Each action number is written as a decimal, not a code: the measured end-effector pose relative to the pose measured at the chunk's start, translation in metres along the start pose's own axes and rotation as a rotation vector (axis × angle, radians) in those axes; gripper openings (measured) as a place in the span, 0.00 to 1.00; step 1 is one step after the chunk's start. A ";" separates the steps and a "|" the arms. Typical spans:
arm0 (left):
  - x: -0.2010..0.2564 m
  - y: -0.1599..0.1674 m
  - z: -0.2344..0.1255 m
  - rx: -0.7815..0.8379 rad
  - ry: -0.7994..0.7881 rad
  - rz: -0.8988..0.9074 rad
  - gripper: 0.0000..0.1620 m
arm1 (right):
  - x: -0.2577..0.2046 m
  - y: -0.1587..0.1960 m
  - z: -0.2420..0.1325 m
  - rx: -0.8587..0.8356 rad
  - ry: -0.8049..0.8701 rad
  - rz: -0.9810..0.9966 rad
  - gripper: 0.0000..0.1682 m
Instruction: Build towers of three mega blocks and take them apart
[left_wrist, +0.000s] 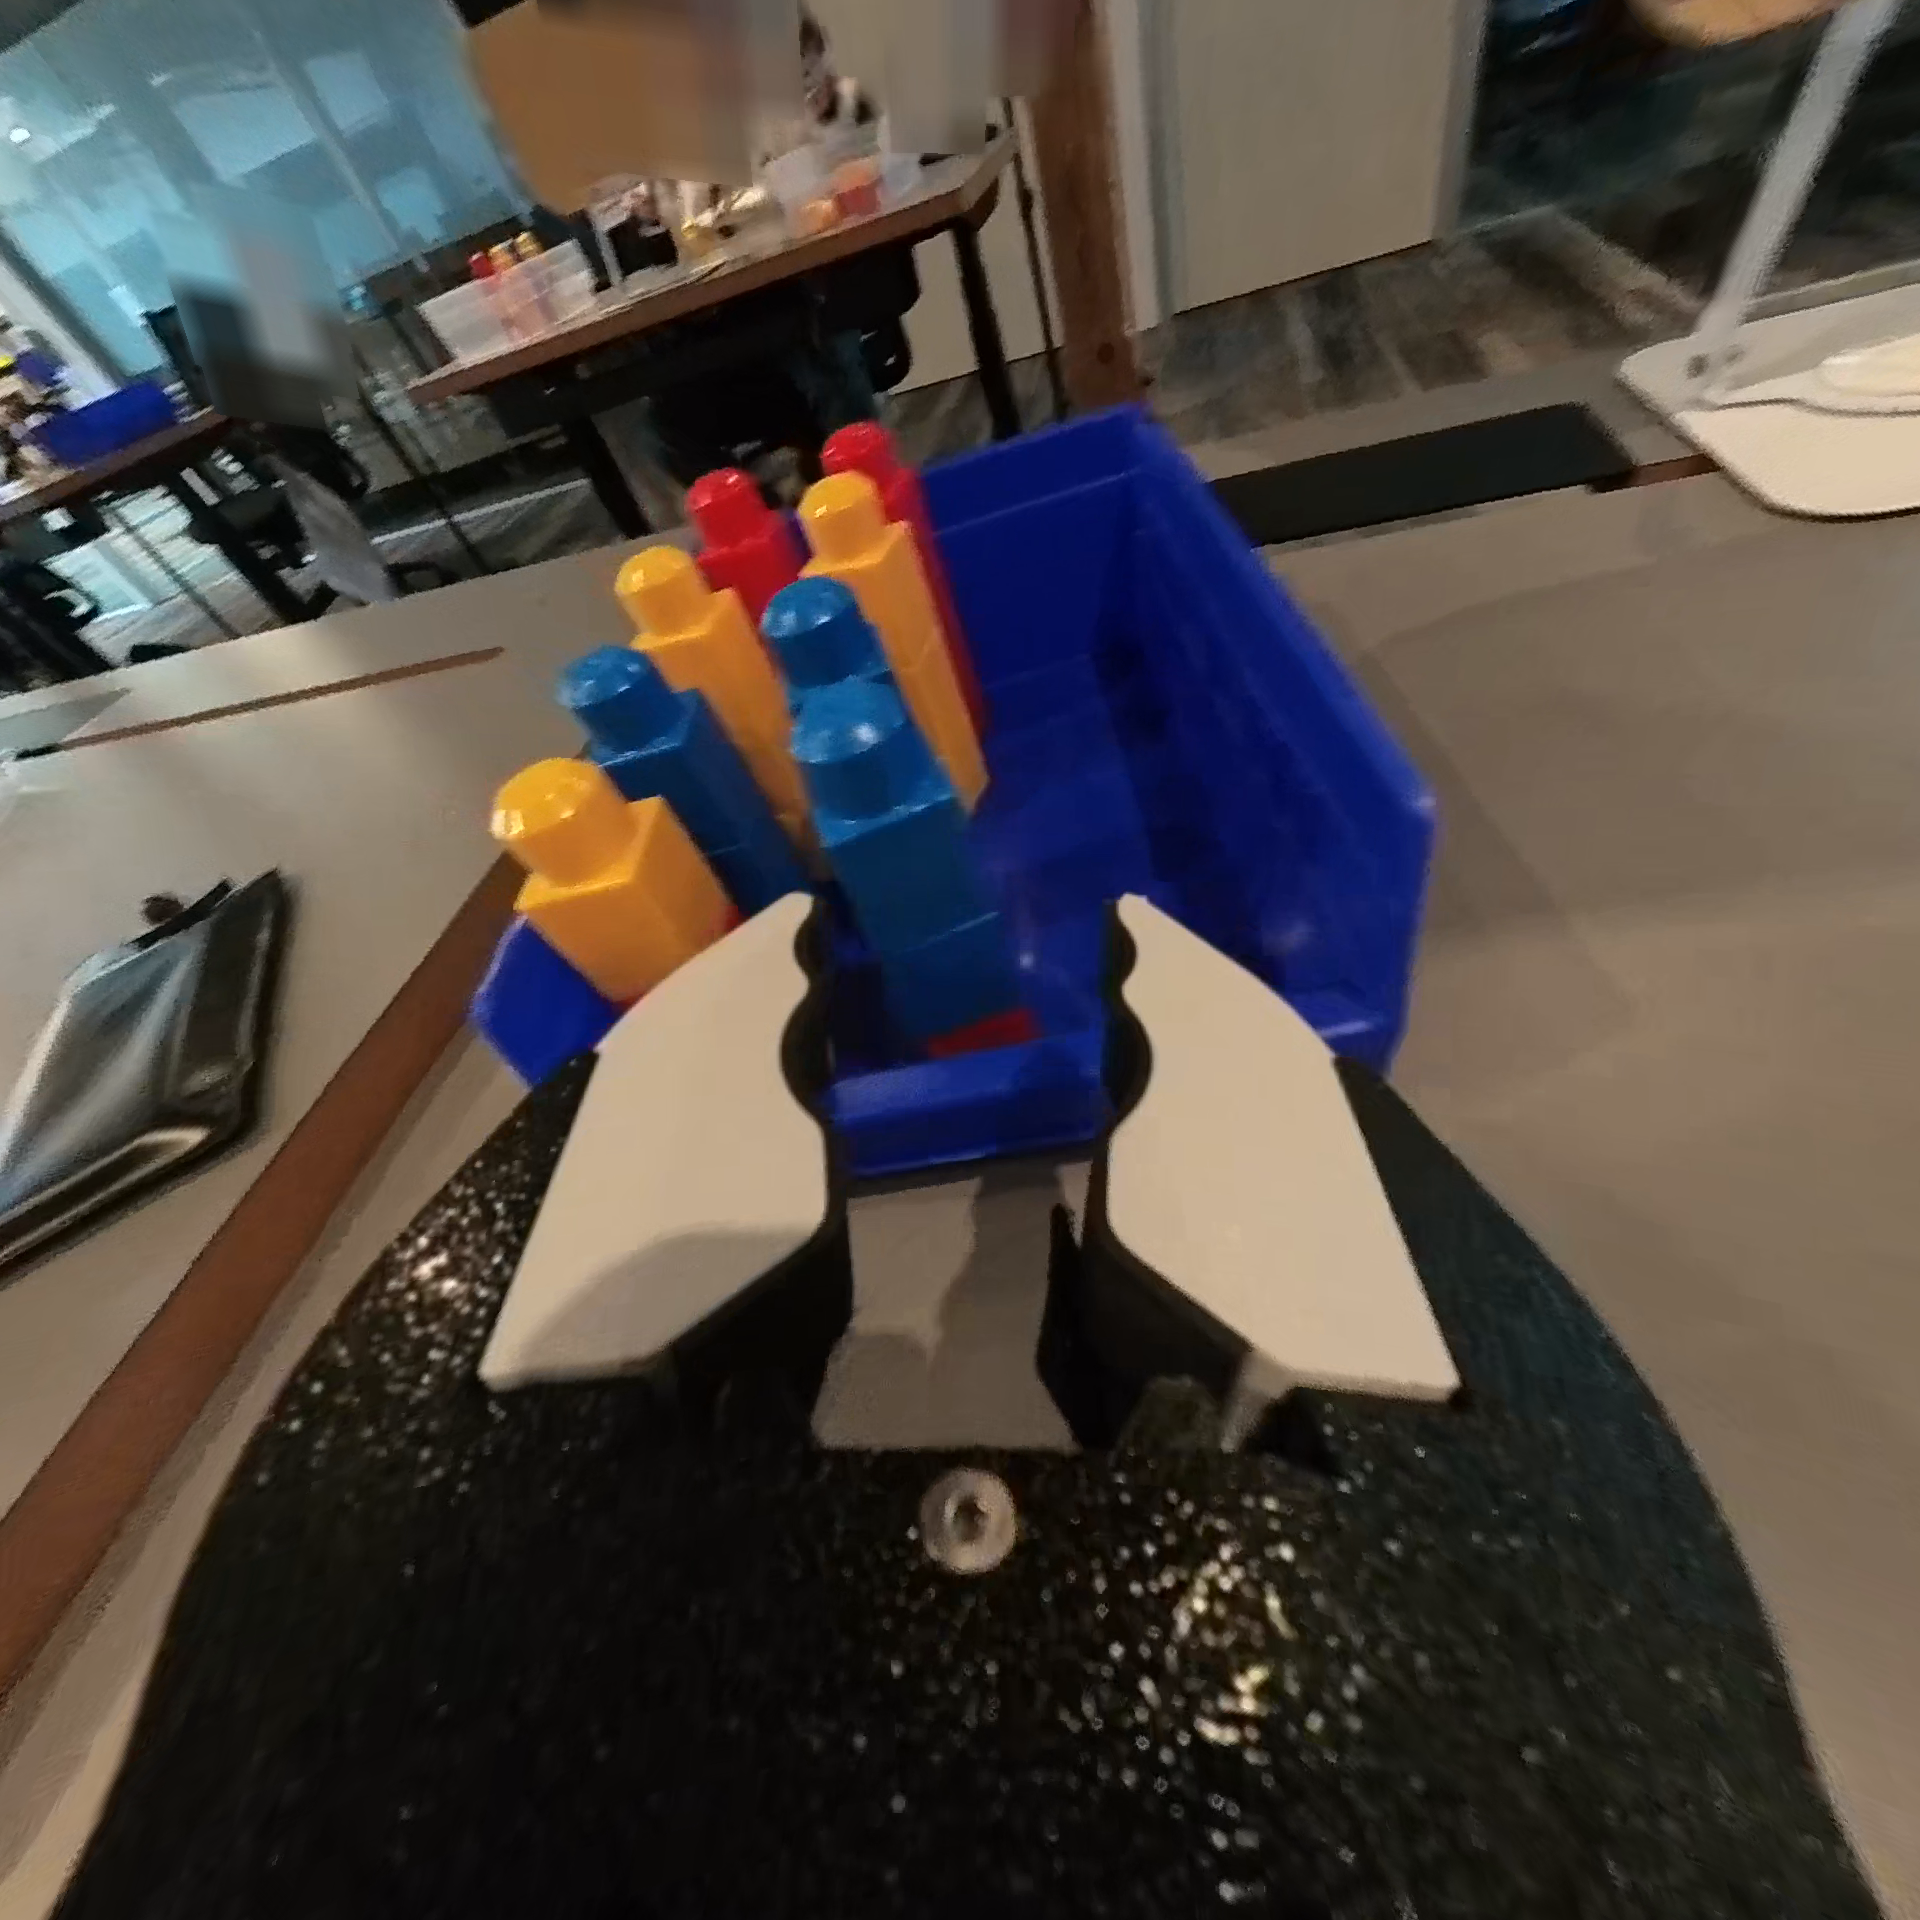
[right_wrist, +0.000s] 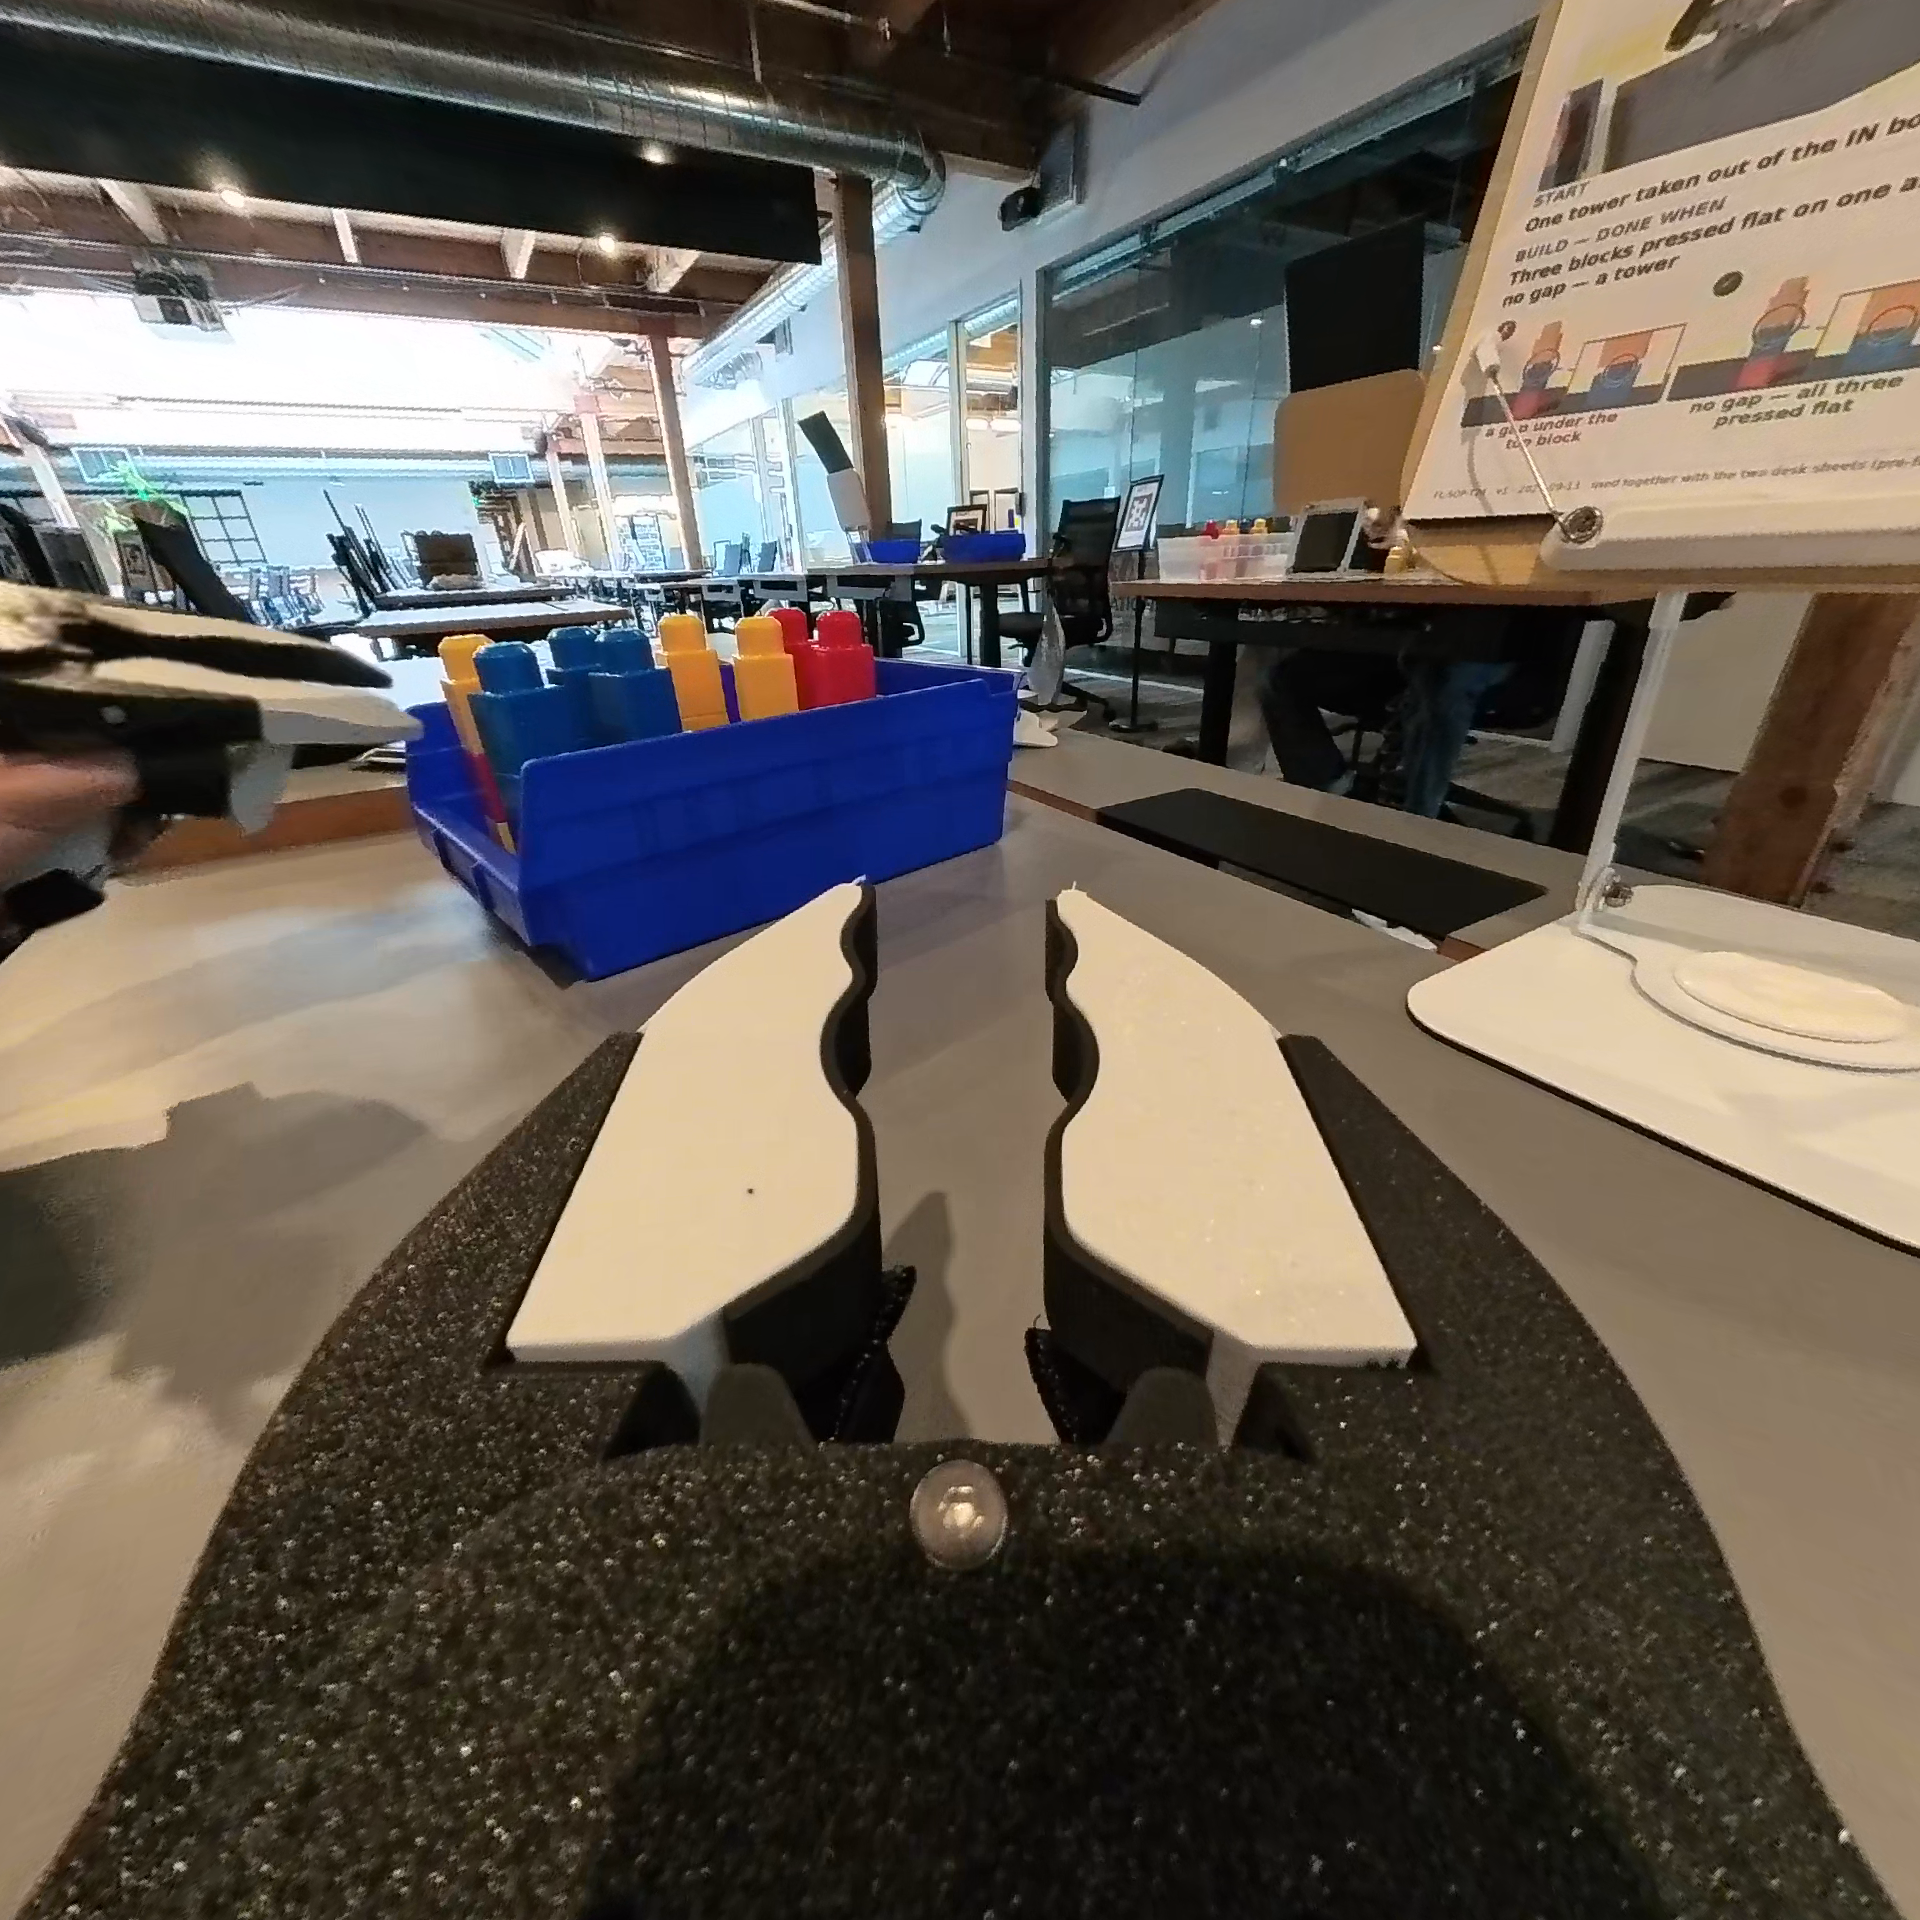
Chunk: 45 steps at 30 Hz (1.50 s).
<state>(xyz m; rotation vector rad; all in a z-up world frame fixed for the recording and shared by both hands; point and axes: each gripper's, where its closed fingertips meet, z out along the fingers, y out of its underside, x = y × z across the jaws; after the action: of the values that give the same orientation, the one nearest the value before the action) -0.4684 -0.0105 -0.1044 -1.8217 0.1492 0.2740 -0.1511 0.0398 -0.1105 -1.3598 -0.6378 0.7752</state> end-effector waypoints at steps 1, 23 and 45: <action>-0.007 0.003 0.004 -0.020 -0.023 -0.001 0.33 | 0.000 0.000 0.000 0.000 -0.001 0.000 0.18; -0.001 0.066 0.073 -0.467 0.130 -0.173 0.35 | -0.001 0.001 0.002 -0.002 -0.011 0.003 0.18; 0.185 -0.045 -0.030 -0.070 0.810 0.681 0.24 | -0.070 -0.015 -0.019 0.006 -0.416 -0.029 0.37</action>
<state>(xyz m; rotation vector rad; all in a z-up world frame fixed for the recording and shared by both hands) -0.2764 -0.0197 -0.1041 -1.8049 1.3467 -0.0105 -0.1762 -0.0280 -0.0949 -1.1881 -0.9759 1.0470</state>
